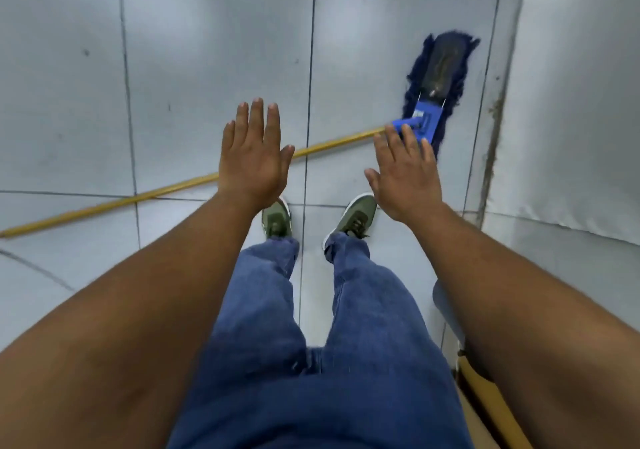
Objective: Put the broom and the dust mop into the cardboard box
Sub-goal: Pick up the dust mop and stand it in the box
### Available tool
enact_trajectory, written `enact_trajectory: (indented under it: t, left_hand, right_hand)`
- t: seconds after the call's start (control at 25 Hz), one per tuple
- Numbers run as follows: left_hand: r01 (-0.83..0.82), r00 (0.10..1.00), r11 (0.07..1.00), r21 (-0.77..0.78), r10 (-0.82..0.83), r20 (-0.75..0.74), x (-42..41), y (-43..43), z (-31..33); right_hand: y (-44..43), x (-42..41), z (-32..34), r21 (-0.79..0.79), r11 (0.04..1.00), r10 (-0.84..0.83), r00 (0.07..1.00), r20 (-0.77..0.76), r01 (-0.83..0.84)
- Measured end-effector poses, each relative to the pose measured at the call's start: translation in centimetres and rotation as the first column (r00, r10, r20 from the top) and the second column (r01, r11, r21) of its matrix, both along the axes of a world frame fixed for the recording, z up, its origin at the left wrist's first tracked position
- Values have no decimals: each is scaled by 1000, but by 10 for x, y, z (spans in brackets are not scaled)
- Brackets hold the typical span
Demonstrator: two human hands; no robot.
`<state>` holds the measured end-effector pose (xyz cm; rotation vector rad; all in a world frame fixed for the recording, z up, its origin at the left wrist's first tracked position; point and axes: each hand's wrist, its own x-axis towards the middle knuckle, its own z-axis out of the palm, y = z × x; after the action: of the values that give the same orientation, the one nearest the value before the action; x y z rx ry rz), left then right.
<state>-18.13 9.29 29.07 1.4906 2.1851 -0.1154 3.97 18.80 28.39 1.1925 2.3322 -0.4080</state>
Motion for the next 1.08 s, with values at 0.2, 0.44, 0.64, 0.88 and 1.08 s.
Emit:
enact_trajectory:
  t: [0.2, 0.44, 0.64, 0.88, 1.08]
  left_hand:
    - [3, 998, 992, -127, 4, 59, 18, 6, -166]
    - [115, 993, 964, -241, -121, -7, -13, 11, -391]
    - [100, 992, 935, -339, -120, -38, -22, -14, -497]
    - [109, 993, 972, -209, -117, -24, -33, -14, -485]
    - [170, 980, 977, -127, -181, -83, -43, -3, -408]
  right_hand:
    - [13, 1, -161, -75, 997, 34, 999, 0, -34]
    - [40, -13, -382, -131, 986, 111, 993, 47, -104]
    - [53, -24, -483, -42, 979, 201, 977, 71, -199]
    - [70, -42, -475, 10, 970, 241, 970, 17, -241]
    - [82, -47, -407, -17, 971, 239, 969, 61, -238]
